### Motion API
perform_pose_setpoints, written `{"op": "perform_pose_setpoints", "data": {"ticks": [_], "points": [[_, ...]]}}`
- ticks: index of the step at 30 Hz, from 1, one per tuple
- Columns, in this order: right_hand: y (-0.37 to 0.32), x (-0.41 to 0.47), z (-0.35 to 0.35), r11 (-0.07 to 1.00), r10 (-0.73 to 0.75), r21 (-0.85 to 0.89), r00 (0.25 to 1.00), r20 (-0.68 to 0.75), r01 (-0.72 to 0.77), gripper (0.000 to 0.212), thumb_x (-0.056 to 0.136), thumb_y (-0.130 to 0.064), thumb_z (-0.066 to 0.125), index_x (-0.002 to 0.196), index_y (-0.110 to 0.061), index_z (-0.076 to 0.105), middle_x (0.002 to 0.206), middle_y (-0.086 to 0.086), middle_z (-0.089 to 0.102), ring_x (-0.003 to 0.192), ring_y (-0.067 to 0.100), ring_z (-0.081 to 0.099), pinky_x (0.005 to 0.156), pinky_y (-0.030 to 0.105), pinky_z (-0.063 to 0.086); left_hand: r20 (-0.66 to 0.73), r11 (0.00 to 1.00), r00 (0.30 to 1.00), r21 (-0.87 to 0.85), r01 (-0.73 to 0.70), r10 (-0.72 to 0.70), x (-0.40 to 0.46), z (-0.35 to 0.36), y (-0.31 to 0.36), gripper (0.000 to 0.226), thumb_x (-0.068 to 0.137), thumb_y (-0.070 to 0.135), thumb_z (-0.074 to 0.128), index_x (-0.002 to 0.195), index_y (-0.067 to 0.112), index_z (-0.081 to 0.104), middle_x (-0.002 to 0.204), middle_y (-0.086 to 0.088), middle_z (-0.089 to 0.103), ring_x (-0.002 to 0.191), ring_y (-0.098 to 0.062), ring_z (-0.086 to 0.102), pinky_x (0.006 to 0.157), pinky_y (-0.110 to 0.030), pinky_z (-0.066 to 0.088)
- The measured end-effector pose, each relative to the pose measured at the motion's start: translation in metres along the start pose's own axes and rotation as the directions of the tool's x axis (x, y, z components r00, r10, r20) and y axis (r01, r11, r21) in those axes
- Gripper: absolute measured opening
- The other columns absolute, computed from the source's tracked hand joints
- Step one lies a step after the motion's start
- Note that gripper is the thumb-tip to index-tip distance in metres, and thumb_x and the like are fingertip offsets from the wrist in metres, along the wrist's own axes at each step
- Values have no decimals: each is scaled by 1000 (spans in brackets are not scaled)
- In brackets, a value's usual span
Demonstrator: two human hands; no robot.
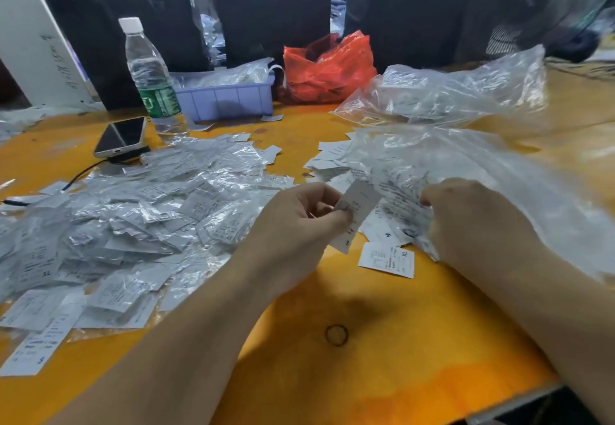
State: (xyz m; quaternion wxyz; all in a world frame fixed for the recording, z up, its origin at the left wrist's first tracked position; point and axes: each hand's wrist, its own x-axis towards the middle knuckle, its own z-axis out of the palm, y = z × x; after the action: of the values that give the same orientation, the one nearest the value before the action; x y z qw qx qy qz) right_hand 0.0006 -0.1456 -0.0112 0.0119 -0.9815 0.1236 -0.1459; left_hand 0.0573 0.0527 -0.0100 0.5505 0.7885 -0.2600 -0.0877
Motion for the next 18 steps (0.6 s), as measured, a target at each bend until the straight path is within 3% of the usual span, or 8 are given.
{"op": "perform_pose_setpoints", "data": {"ticks": [4,6,8,12,14,18], "points": [[-7,0,-1,993,62,-102,995,77,-54,5,88,-19,49,93,-19,47,78,-2,36,80,25,45,57,34,41,16,1000,1000,12,-9,9,-1,1,-1,8,94,28,62,93,29,69,81,6,73,55,3,56,58,-15,47],[-9,-2,-1,987,88,-140,992,89,-75,10,89,-19,48,90,-21,39,74,-3,33,81,24,40,57,33,36,18,1000,1000,14,-16,16,-1,1,-3,7,94,28,62,97,30,67,80,8,72,56,3,57,57,-12,47],[-10,-2,2,986,74,-154,995,73,-62,15,89,-17,50,85,-21,36,70,-4,30,79,23,39,59,33,36,30,998,999,53,-25,23,0,3,-4,6,94,30,61,98,32,67,81,9,72,60,2,59,61,-19,52],[-10,-3,4,996,15,-89,1000,8,-14,15,85,-10,55,83,-20,43,70,-4,34,71,22,42,57,31,38,36,995,999,96,-35,32,0,4,-4,6,94,32,62,95,33,67,82,8,72,65,-3,61,70,-31,52],[-9,-2,5,1000,3,-28,999,-44,-5,11,81,-5,56,86,-15,53,73,-1,46,68,24,45,56,32,40,29,994,999,105,-32,29,0,3,-4,6,94,32,62,95,33,67,82,7,72,69,-8,63,70,-34,53],[-11,-4,6,977,-110,138,942,-316,160,18,73,10,60,86,-1,65,76,13,62,69,35,57,56,43,53,-11,997,999,73,-34,35,1,1,-3,9,94,29,62,102,34,63,82,7,72,63,-2,63,64,-26,53]]}}
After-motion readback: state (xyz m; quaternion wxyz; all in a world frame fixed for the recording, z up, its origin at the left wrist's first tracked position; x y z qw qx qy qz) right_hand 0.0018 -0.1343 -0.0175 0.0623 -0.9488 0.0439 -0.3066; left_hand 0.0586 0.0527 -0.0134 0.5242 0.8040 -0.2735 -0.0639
